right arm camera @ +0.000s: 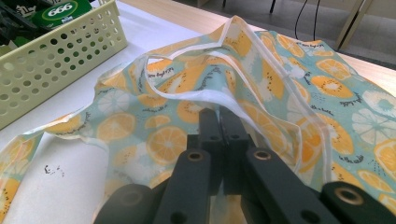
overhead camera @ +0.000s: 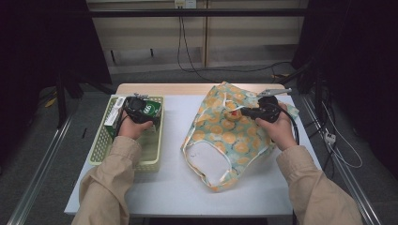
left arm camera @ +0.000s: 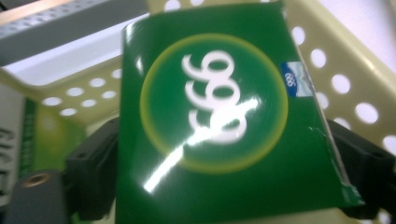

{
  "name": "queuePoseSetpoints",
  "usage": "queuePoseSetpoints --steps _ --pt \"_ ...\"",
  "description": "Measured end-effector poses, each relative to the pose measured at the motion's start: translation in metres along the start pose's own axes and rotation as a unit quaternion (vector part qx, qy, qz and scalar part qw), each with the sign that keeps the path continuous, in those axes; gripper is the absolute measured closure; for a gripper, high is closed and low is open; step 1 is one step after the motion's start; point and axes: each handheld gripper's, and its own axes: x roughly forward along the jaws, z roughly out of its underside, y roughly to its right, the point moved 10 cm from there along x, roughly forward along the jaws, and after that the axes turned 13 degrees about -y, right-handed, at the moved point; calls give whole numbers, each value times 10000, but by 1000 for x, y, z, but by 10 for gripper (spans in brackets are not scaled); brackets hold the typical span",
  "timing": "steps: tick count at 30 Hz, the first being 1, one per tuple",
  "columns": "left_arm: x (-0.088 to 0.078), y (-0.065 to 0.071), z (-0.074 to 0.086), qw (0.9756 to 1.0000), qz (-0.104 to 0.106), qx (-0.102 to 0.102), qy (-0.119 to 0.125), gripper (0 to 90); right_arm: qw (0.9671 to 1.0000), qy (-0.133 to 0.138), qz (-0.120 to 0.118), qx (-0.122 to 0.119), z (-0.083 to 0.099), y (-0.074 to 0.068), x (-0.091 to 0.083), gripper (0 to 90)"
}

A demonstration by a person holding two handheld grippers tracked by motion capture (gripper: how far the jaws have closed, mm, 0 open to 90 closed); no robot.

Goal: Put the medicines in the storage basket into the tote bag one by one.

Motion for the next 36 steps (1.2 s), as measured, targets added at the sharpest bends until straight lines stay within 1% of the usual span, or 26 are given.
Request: queuePoseSetpoints --steps 2,5,6,8,11,15,17,20,22,23,24,27,29,30,32,34,35,36 --pt "-4 -1 3 10000 68 -6 -53 146 10000 -5 -14 -5 0 -1 0 900" --pt "-10 -3 6 9999 6 -9 -103 151 10000 16 -22 -5 0 -2 0 900" --pt "-13 -3 6 10000 35 -57 -67 153 10000 17 -20 -7 0 -2 0 900" --pt "-20 -2 6 9999 107 -65 -15 154 10000 21 -22 -2 0 -2 0 900" --pt "-32 -2 6 9998 186 -36 75 155 10000 35 -11 1 -1 -3 -1 900" --pt "-48 -3 4 9997 191 26 116 156 10000 87 -5 -3 -3 -4 -4 900" --pt "-58 -1 1 9995 229 61 185 157 10000 87 2 4 -3 -4 -5 900" --pt "-73 4 -4 9990 318 136 296 157 10000 95 10 7 -4 -3 -6 900" --pt "-83 8 -8 9985 343 242 343 157 10000 94 11 10 -5 -3 -6 900" --pt "-87 11 -10 9984 327 289 371 157 10000 97 6 13 -5 -4 -6 900" --pt "-91 13 -11 9983 282 380 348 158 10000 95 8 10 -5 -4 -5 900" --pt "-103 20 -19 9969 457 369 518 158 10000 81 6 1 -6 -5 -4 900" --pt "-110 22 -23 9966 438 410 564 159 9999 102 -5 -1 -7 -6 -4 900" --pt "-113 23 -25 9964 432 462 556 159 9999 99 -6 -15 -7 -6 -4 900" --pt "-119 25 -28 9959 504 452 606 159 10000 80 -17 -27 -8 -7 -4 900" --pt "-124 28 -31 9954 537 490 626 159 9999 101 -14 -18 -9 -7 -4 900" --pt "-126 30 -33 9952 536 472 673 159 10000 98 -12 -14 -9 -7 -5 900" --pt "-128 33 -34 9947 559 536 670 159 10000 93 -9 -16 -9 -6 -5 900"
